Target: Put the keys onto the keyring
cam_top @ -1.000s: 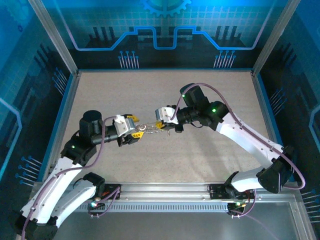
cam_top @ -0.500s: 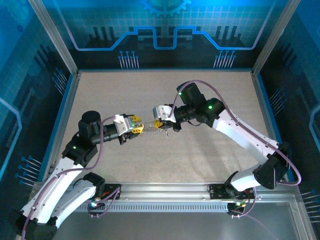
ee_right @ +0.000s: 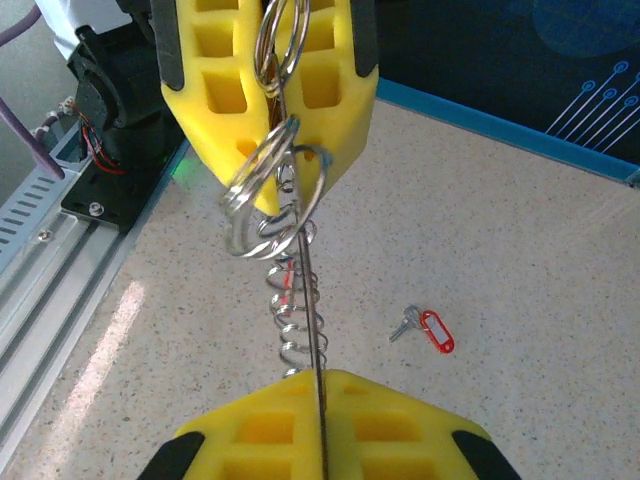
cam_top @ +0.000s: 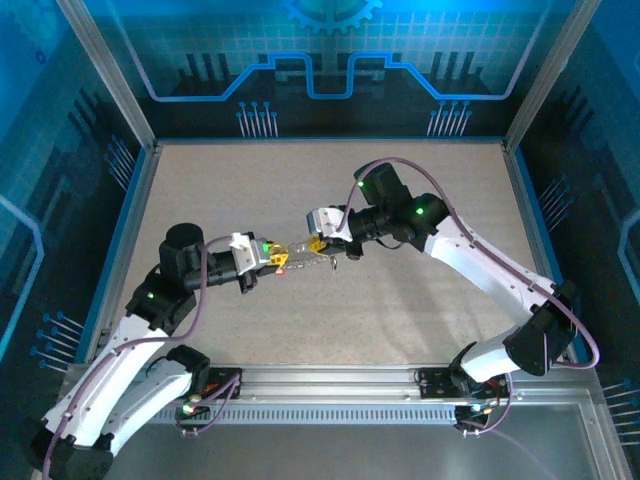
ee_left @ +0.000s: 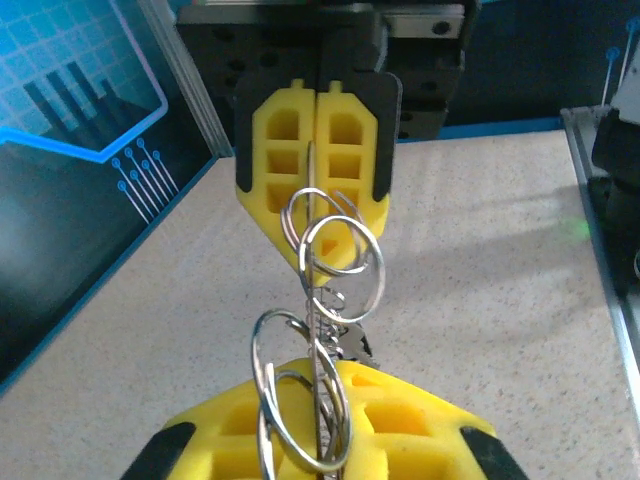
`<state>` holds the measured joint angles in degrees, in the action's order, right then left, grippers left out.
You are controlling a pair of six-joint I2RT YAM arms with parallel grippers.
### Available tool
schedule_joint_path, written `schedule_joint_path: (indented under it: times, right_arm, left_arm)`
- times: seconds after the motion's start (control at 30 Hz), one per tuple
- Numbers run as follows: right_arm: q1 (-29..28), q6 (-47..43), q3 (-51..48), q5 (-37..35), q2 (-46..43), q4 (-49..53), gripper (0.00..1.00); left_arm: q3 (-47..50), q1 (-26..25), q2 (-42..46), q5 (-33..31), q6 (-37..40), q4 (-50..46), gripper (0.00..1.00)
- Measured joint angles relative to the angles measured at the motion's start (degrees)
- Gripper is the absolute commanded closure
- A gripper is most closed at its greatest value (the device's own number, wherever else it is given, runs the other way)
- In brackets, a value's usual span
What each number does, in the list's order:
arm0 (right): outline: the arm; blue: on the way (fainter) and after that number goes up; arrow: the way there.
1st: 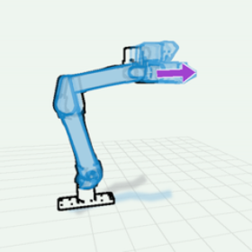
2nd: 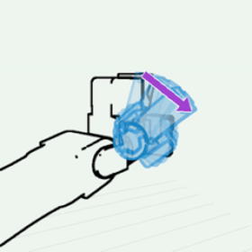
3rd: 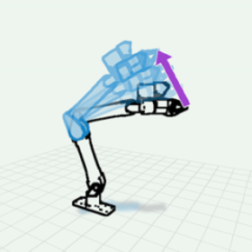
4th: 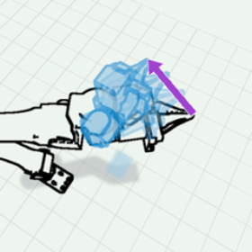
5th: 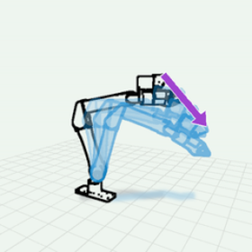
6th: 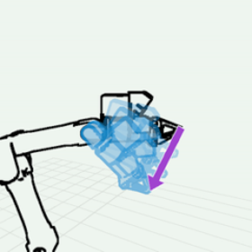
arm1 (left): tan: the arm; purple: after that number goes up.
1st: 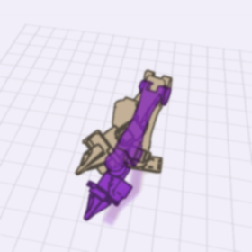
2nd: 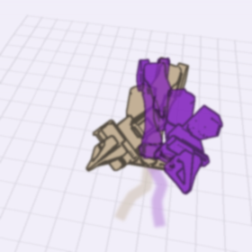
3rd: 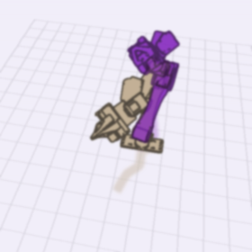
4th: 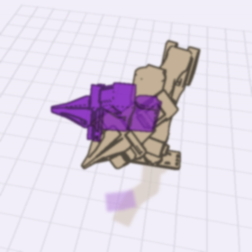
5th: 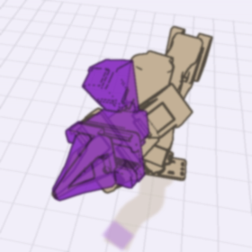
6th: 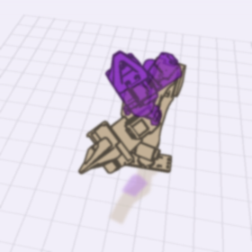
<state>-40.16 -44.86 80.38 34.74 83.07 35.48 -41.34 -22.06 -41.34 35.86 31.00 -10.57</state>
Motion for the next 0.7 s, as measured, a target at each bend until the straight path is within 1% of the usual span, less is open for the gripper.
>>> schedule_joint_path:
  times: [0.13,0.3,0.33,0.37,0.43,0.5,0.63,0.7]
  right_arm:
    - [0.13,1.46,-0.04,-0.87,0.11,-1.44,0.86]
    - [1.25,4.42,-1.99,0.07,-0.33,-5.92,0.86]
    - [1.36,4.83,-2.49,0.20,-0.57,-6.60,0.84]
    - [1.40,5.11,-2.95,0.24,-0.85,-7.13,0.80]
    - [1.77,6.32,-3.93,0.28,-1.55,-8.92,0.75]
    - [2.58,7.85,-5.51,0.44,-2.84,-11.34,0.74]
    - [4.26,12.81,-11.21,0.17,-7.04,-18.29,0.66]
    - [4.72,16.50,-14.78,-0.90,-9.49,-22.67,0.65]
  left_arm:
    - [0.96,-0.07,0.07,-0.09,-1.20,1.95,1.00]
    - [1.55,-0.07,0.07,-1.31,-3.30,4.04,1.00]
    - [1.79,-0.07,0.07,-1.38,-3.74,4.52,1.00]
    - [1.99,-0.09,0.07,-1.42,-4.07,4.96,1.00]
    - [2.19,-0.26,0.13,-1.60,-4.63,5.60,1.00]
    - [2.32,-0.26,0.26,-2.32,-5.62,6.45,1.00]
    - [2.95,-0.28,0.74,-3.91,-7.04,8.04,1.00]
    - [3.19,-0.28,0.87,-4.57,-7.41,8.59,1.00]
